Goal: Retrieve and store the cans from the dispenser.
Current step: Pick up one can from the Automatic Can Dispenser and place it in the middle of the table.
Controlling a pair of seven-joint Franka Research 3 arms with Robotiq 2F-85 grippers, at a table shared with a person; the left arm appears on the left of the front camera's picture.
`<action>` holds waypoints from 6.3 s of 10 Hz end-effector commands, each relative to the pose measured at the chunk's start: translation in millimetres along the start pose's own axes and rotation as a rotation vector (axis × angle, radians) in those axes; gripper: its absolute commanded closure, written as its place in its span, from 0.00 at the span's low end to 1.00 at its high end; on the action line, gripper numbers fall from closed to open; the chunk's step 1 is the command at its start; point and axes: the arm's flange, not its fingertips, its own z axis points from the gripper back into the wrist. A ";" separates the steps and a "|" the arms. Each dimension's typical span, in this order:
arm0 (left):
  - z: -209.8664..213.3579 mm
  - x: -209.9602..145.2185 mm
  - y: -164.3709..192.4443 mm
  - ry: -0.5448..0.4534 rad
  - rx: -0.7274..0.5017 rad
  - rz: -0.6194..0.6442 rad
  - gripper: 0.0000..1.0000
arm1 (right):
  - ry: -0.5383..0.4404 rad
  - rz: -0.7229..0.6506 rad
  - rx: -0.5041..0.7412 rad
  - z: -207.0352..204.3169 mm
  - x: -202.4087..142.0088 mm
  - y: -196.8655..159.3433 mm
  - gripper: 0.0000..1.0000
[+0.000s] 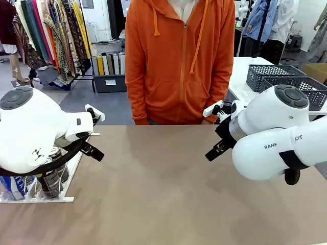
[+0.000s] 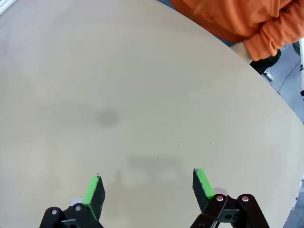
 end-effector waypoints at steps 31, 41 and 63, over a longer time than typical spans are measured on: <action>242.0 -205.0 216.6 -0.621 -0.981 1.017 0.00 | -0.652 -1.251 0.785 253.1 -254.2 -150.5 0.00; 257.7 -217.3 218.9 -0.517 -0.820 1.080 0.00 | -0.629 -1.276 0.751 297.7 -257.4 -224.9 0.00; 89.8 -51.4 76.9 0.540 -0.090 0.610 0.00 | -0.629 -1.276 0.751 297.7 -257.4 -224.9 0.00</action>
